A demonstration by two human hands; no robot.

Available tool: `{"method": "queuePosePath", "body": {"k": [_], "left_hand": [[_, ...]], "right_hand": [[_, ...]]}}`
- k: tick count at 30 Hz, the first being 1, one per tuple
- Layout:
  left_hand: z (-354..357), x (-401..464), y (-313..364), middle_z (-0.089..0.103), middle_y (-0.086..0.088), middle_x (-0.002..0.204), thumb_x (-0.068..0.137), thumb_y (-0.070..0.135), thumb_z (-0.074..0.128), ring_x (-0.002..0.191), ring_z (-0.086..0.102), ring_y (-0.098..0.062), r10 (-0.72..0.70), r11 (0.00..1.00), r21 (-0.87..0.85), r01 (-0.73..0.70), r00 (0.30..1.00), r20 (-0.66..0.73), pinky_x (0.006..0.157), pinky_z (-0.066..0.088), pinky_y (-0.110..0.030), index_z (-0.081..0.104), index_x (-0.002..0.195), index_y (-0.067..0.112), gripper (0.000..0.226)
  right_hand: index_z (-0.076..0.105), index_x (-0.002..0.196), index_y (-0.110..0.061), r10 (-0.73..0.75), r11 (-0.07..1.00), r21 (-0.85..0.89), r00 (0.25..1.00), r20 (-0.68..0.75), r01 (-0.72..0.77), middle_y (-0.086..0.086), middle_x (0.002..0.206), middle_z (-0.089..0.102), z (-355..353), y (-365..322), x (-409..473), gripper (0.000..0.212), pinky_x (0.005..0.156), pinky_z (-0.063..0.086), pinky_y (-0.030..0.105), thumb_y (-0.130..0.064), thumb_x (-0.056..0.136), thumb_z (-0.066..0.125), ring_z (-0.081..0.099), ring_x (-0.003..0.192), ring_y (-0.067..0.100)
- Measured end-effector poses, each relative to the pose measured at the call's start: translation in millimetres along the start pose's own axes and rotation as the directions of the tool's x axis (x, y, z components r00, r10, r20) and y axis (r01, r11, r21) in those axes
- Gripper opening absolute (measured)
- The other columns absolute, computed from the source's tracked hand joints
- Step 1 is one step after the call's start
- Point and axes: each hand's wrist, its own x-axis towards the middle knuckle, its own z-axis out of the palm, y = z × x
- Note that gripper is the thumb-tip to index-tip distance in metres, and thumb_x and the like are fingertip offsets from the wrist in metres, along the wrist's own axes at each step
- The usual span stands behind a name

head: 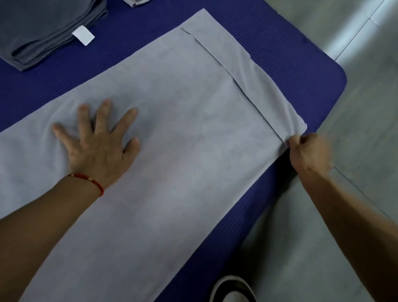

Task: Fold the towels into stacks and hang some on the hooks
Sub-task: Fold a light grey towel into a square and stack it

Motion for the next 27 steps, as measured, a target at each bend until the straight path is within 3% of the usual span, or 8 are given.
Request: {"method": "queuePosePath", "body": {"k": [2,5,10,14,16,21,23,27], "left_hand": [[-9.0,13.0,-3.7,0.031,-0.008,0.152,0.098,0.058,0.029,0.131,0.033,-0.043,-0.035,0.999,-0.004,0.035,0.999,-0.017,0.093,0.034,-0.078,0.028,0.155,0.040,0.060],[-18.5,36.6,-16.7,0.038,-0.015,0.140,0.095,0.053,0.030,0.115,0.041,-0.044,-0.135,0.991,-0.027,0.134,0.990,-0.032,0.085,0.039,-0.073,0.037,0.150,0.033,0.059],[-4.3,40.2,-26.6,0.029,-0.013,0.154,0.097,0.052,0.027,0.137,0.030,-0.042,-0.212,0.975,-0.077,0.207,0.975,-0.070,0.096,0.032,-0.075,0.030,0.155,0.038,0.060],[-2.1,42.4,-27.2,0.026,-0.016,0.158,0.098,0.050,0.030,0.143,0.025,-0.042,-0.239,0.968,-0.098,0.231,0.968,-0.075,0.105,0.019,-0.081,0.027,0.157,0.039,0.060],[-1.6,43.6,-28.1,0.025,-0.015,0.159,0.096,0.049,0.033,0.144,0.025,-0.042,-0.250,0.964,-0.110,0.241,0.965,-0.076,0.106,0.016,-0.082,0.029,0.157,0.038,0.062],[-3.1,44.2,-28.0,0.024,-0.017,0.160,0.096,0.052,0.031,0.145,0.023,-0.043,-0.247,0.966,-0.099,0.241,0.968,-0.053,0.107,0.015,-0.082,0.025,0.158,0.037,0.064],[-3.0,44.5,-27.3,0.025,-0.017,0.160,0.096,0.052,0.029,0.146,0.023,-0.044,-0.239,0.968,-0.085,0.235,0.970,-0.047,0.106,0.015,-0.081,0.024,0.159,0.037,0.065],[-3.6,45.1,-28.1,0.025,-0.015,0.159,0.093,0.051,0.031,0.146,0.022,-0.042,-0.254,0.963,-0.095,0.251,0.967,-0.030,0.106,0.015,-0.082,0.026,0.158,0.038,0.066]], "right_hand": [[0.057,0.115,-0.016,-0.122,0.988,-0.106,0.989,-0.084,0.113,0.014,0.127,0.052,0.0,-14.9,-2.7,0.040,0.102,0.035,0.053,-0.046,0.088,0.062,0.049,0.120,0.037],[0.057,0.122,-0.021,-0.458,0.882,-0.215,0.872,-0.176,0.420,0.013,0.138,0.044,7.4,-67.0,2.5,0.040,0.106,0.026,0.054,-0.046,0.090,0.060,0.038,0.131,0.038],[0.053,0.138,-0.024,-0.840,0.526,-0.042,0.527,0.128,0.849,0.006,0.150,0.044,43.3,-194.1,33.4,0.035,0.111,0.028,0.053,-0.030,0.104,0.045,0.042,0.135,0.031],[0.041,0.152,-0.029,-0.869,0.326,-0.193,0.373,0.324,0.926,0.000,0.164,0.031,63.9,-290.8,64.2,0.058,0.117,0.023,0.053,-0.011,0.098,0.056,0.028,0.149,0.028],[0.042,0.151,-0.028,-0.859,0.190,-0.273,0.294,0.418,0.943,0.003,0.160,0.039,68.8,-324.9,78.8,0.064,0.117,0.023,0.052,-0.009,0.094,0.063,0.031,0.149,0.028],[0.067,0.114,-0.026,-0.830,-0.089,-0.343,0.121,0.544,0.935,0.000,0.102,0.063,50.0,-380.9,97.4,0.027,0.105,0.027,0.046,-0.025,0.089,0.074,0.048,0.118,0.029],[0.072,0.109,-0.025,-0.864,-0.052,-0.351,0.134,0.485,0.935,0.000,0.105,0.066,46.1,-387.4,103.8,0.022,0.105,0.026,0.047,-0.029,0.087,0.074,0.047,0.118,0.029],[0.063,0.129,-0.029,-0.907,0.237,-0.186,0.286,0.310,0.953,0.004,0.140,0.049,65.7,-349.7,99.1,0.038,0.112,0.025,0.062,-0.035,0.092,0.067,0.034,0.138,0.030]]}}
